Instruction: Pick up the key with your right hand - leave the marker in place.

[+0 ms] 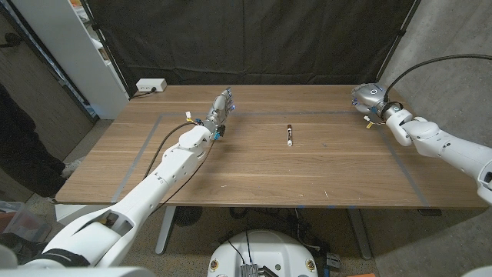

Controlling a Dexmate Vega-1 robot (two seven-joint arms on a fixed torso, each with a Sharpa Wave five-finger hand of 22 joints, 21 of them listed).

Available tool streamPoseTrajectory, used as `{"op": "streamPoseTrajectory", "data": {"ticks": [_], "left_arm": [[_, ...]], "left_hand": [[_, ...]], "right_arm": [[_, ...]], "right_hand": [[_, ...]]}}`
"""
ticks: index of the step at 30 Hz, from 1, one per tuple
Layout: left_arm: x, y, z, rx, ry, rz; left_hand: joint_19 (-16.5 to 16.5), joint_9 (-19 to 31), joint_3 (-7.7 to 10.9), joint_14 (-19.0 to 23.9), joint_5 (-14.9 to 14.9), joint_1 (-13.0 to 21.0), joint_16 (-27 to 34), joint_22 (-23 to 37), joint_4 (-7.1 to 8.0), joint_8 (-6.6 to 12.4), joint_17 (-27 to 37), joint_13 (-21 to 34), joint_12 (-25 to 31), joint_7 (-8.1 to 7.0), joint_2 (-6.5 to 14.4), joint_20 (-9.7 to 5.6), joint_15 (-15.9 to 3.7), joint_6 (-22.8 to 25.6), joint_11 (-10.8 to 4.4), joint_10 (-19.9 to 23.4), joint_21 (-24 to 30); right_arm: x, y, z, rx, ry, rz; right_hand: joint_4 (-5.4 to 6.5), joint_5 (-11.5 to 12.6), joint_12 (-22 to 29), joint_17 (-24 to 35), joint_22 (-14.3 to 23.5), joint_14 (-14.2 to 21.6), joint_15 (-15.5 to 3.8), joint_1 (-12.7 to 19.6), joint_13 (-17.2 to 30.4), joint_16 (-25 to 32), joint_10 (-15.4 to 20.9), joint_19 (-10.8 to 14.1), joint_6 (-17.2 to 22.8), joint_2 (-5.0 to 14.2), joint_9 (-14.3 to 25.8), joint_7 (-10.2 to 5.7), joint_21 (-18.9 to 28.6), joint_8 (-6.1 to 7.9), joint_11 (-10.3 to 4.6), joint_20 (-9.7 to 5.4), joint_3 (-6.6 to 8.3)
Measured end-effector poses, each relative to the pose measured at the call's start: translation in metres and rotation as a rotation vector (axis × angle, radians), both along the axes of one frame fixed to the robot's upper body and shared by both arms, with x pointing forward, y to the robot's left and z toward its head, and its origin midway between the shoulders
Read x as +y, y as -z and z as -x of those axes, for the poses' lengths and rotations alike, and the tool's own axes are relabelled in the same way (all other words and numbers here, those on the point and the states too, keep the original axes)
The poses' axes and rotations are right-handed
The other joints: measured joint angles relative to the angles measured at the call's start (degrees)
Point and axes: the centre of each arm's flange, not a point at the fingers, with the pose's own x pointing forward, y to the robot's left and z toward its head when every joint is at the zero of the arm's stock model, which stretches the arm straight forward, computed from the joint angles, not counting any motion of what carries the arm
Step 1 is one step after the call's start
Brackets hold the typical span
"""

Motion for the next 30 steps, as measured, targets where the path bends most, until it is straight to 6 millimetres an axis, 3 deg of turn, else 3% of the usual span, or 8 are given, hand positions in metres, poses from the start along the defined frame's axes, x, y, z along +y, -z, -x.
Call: {"op": "streamPoseTrajectory", "data": {"ticks": [30], "left_arm": [[0.015,0.008,0.018,-0.028,0.011,0.020]], "left_hand": [[0.0,0.0,0.01,0.0,0.0,0.0,0.0,0.0,0.00,0.00,0.0,0.0,0.0,0.00,0.0,0.00,0.00,0.0,0.00,0.0,0.0]], "right_arm": [[0.013,-0.020,0.030,-0.073,0.035,-0.007]], "right_hand": [[0.22,0.2,-0.5,0.4,0.0,0.0,0.00,1.0,0.3,-0.4,1.0,0.0,0.0,0.54,0.0,0.00,0.0,0.00,-0.42,0.00,-1.66]]}}
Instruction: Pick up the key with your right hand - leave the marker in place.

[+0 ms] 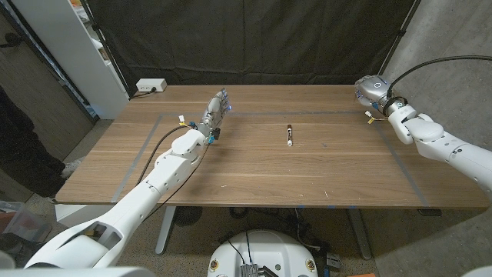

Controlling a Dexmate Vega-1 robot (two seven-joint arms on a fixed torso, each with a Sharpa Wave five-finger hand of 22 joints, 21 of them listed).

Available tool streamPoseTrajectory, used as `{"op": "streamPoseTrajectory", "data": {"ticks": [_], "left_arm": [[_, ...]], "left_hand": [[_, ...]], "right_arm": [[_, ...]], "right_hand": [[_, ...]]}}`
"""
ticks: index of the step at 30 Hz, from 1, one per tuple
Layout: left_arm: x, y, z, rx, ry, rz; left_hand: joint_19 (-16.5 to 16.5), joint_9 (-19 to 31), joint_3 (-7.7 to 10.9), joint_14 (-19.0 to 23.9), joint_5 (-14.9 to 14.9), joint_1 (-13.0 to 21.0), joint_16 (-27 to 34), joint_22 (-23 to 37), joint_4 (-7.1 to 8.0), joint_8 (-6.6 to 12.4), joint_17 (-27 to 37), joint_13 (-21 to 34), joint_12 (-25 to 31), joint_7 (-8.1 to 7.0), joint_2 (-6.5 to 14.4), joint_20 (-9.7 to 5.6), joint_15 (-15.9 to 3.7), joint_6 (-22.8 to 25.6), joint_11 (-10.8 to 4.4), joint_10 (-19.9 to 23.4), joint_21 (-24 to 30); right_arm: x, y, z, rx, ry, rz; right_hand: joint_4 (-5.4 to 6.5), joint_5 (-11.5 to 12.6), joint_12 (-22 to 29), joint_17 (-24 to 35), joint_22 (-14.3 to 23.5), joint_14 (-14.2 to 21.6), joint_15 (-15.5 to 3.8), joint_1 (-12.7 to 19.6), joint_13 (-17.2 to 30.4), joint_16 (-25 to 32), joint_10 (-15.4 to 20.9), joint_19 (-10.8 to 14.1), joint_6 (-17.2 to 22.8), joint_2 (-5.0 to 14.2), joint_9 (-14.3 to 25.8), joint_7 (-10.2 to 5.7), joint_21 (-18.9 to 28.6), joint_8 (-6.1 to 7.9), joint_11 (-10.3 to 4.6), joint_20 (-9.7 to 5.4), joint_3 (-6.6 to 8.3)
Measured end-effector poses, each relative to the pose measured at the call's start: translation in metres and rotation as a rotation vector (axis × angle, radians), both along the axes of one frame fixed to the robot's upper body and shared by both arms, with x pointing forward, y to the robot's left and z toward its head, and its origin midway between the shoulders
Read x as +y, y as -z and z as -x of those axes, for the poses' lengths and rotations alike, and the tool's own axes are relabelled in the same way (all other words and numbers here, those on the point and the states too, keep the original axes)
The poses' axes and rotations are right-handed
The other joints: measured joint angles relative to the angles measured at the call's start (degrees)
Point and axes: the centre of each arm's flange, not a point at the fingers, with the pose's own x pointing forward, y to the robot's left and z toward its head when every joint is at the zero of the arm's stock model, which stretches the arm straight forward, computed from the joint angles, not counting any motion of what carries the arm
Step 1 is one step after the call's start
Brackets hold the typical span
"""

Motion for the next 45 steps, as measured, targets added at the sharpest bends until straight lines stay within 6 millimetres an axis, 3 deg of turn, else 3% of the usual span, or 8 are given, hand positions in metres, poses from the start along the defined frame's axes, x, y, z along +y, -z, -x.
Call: {"op": "streamPoseTrajectory", "data": {"ticks": [19,45], "left_arm": [[0.015,0.004,0.018,-0.032,-0.004,0.011],[0.030,0.002,0.019,-0.056,0.006,0.026]], "left_hand": [[0.0,0.0,-0.49,0.0,0.2,0.0,0.0,0.0,-0.01,0.00,0.0,0.0,0.0,0.00,0.0,0.00,0.00,0.0,0.00,0.0,0.0],[0.0,0.0,-0.48,0.0,0.2,0.0,0.0,0.0,-0.01,0.00,0.0,0.0,0.0,0.00,0.0,0.00,0.00,0.0,0.00,0.0,0.0]], "right_arm": [[0.012,-0.014,0.016,-0.057,-0.008,-0.021],[0.020,-0.034,0.027,-0.093,0.003,-0.045]], "right_hand": [[0.02,0.2,-0.3,0.2,0.0,0.5,0.10,0.3,0.3,0.0,0.3,0.0,0.0,0.31,-0.7,0.00,0.0,0.00,-0.29,0.00,-0.80],[0.01,0.2,-0.3,0.7,0.0,0.5,0.10,1.6,0.8,0.0,0.9,-0.2,0.0,0.39,-1.5,0.00,0.0,0.00,-0.91,-0.21,-2.69]]}}
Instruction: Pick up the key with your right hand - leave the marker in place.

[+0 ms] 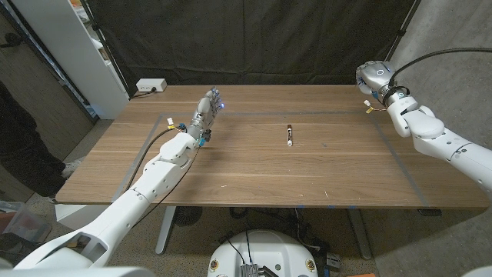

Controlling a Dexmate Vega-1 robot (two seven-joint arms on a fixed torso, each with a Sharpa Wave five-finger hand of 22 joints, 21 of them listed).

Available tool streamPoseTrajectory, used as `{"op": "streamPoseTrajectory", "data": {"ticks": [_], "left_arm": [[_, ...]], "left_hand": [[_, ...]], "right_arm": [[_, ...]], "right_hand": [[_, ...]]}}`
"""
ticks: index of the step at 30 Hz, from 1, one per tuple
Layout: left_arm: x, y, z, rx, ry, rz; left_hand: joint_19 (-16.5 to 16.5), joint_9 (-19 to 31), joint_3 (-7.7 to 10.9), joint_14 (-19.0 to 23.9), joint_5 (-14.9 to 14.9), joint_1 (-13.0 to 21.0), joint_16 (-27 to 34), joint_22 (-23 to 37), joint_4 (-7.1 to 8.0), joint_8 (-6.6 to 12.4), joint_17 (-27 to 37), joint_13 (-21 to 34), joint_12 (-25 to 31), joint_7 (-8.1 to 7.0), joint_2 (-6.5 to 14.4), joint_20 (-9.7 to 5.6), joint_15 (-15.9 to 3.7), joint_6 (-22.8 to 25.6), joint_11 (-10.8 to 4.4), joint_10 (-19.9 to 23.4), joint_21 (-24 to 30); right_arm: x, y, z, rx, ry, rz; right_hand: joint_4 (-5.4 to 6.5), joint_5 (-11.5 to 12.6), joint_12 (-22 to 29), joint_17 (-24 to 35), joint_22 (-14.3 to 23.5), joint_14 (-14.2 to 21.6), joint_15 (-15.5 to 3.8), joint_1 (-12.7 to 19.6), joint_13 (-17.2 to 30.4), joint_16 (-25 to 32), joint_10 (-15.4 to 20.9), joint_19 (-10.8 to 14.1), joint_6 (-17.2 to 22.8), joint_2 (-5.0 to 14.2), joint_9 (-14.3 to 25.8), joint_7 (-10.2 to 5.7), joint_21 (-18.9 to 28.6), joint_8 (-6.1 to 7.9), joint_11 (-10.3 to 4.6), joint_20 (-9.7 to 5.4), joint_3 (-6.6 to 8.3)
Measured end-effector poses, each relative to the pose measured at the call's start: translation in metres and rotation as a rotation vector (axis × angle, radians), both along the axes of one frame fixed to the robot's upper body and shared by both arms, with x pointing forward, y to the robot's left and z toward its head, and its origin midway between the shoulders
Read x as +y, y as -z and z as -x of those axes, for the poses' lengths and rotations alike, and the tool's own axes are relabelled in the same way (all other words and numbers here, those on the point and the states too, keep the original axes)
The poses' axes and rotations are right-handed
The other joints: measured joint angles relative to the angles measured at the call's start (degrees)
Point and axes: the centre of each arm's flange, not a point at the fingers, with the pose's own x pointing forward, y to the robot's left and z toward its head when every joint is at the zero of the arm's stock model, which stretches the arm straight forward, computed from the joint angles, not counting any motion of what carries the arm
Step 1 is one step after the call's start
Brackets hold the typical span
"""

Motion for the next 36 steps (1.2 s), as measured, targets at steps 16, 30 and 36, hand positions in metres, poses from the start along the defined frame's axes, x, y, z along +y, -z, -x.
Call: {"op": "streamPoseTrajectory", "data": {"ticks": [16,30,36], "left_arm": [[0.012,0.000,-0.001,-0.001,0.017,-0.002],[0.023,0.003,-0.001,0.006,0.033,-0.008],[0.026,0.003,0.000,0.004,0.036,-0.012]], "left_hand": [[0.0,0.0,-0.25,0.0,0.2,0.0,0.0,0.0,-0.25,0.00,0.0,0.0,0.0,0.00,0.0,0.00,0.00,0.0,0.00,0.0,0.0],[0.0,0.0,-0.24,0.0,0.2,0.0,0.0,0.0,-0.24,0.00,0.0,0.0,0.0,0.00,0.0,0.00,0.00,0.0,0.00,0.0,0.0],[0.0,0.0,-0.23,0.0,0.2,0.0,0.0,0.0,-0.24,0.00,0.0,0.0,0.0,0.00,0.0,0.00,0.00,0.0,0.00,0.0,0.0]], "right_arm": [[0.013,-0.010,0.006,-0.027,0.011,-0.015],[0.021,-0.016,0.013,-0.059,0.031,-0.033],[0.024,-0.019,0.016,-0.070,0.040,-0.035]], "right_hand": [[0.23,0.0,-0.3,-0.1,0.0,0.0,0.00,0.4,0.3,0.0,0.0,0.0,0.0,0.37,-0.8,0.00,0.0,0.00,0.01,0.00,-0.71],[0.31,0.0,-0.6,-0.2,0.0,0.0,0.00,0.6,0.3,-0.4,0.2,0.0,0.0,0.40,-1.3,-0.01,0.0,0.00,-0.23,0.01,-1.10],[0.31,0.0,-0.6,-0.2,0.0,0.2,0.24,0.6,0.5,-0.4,0.5,0.0,0.0,0.41,-1.4,-0.02,0.0,0.00,-0.11,0.01,-1.10]]}}
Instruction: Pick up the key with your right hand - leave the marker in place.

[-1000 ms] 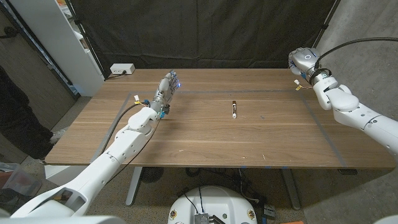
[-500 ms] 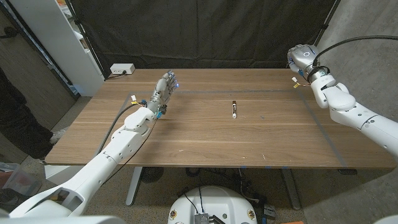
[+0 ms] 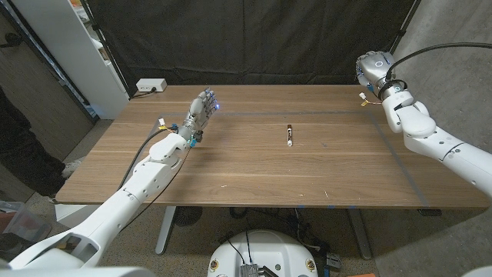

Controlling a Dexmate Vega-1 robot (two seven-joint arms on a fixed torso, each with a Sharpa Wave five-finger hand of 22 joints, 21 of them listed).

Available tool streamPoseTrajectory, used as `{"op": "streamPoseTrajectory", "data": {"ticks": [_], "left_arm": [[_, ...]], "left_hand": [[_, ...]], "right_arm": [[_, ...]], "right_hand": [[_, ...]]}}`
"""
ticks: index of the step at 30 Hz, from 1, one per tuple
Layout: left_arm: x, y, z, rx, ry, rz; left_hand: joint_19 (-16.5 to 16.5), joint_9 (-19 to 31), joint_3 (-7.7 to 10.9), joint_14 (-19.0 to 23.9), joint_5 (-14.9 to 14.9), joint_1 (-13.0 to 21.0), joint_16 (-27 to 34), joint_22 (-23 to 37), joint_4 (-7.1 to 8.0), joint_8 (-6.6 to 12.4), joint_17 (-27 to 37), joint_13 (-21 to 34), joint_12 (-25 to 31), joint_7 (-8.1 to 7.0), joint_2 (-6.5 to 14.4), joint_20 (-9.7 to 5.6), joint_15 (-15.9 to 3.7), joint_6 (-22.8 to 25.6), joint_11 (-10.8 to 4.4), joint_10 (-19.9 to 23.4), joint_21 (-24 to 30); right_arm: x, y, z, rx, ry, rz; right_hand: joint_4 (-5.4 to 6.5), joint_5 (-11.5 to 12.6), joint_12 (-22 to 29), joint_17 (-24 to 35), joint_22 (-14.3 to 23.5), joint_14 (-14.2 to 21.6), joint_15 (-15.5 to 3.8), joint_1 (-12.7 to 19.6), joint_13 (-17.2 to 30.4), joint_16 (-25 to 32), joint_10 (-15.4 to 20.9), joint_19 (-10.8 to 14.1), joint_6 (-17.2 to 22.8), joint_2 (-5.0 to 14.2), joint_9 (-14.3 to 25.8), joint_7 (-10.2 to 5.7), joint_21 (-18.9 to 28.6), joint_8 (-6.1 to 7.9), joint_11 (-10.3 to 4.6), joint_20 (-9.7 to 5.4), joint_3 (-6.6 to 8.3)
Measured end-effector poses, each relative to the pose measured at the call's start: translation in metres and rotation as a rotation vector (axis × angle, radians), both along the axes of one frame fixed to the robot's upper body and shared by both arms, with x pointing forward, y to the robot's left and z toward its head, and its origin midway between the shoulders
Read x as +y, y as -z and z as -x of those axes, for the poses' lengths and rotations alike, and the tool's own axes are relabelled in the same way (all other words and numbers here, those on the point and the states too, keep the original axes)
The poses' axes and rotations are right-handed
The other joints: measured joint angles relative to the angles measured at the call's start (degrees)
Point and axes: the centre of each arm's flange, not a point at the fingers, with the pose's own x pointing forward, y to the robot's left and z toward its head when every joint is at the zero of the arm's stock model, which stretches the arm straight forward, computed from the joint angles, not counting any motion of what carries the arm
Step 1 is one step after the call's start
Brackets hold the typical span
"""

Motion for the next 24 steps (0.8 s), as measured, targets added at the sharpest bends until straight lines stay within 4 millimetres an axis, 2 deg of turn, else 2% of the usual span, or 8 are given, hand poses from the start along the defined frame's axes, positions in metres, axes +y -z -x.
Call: {"op": "streamPoseTrajectory", "data": {"ticks": [24], "left_arm": [[-0.0022,-0.0081,-0.0045,-0.018,0.023,-0.056]], "left_hand": [[0.0,0.0,0.00,0.0,0.0,0.0,0.0,0.0,0.00,0.00,0.0,0.0,0.0,0.00,0.0,0.00,0.00,0.0,0.00,0.0,0.0]], "right_arm": [[-0.0063,0.0020,0.0057,0.000,0.065,-0.013]], "right_hand": [[-0.07,0.3,-0.2,-0.3,0.0,0.4,-0.24,0.1,0.3,-0.5,0.4,0.0,0.0,0.23,-0.8,-0.01,0.0,0.00,-0.40,0.00,-0.41]]}}
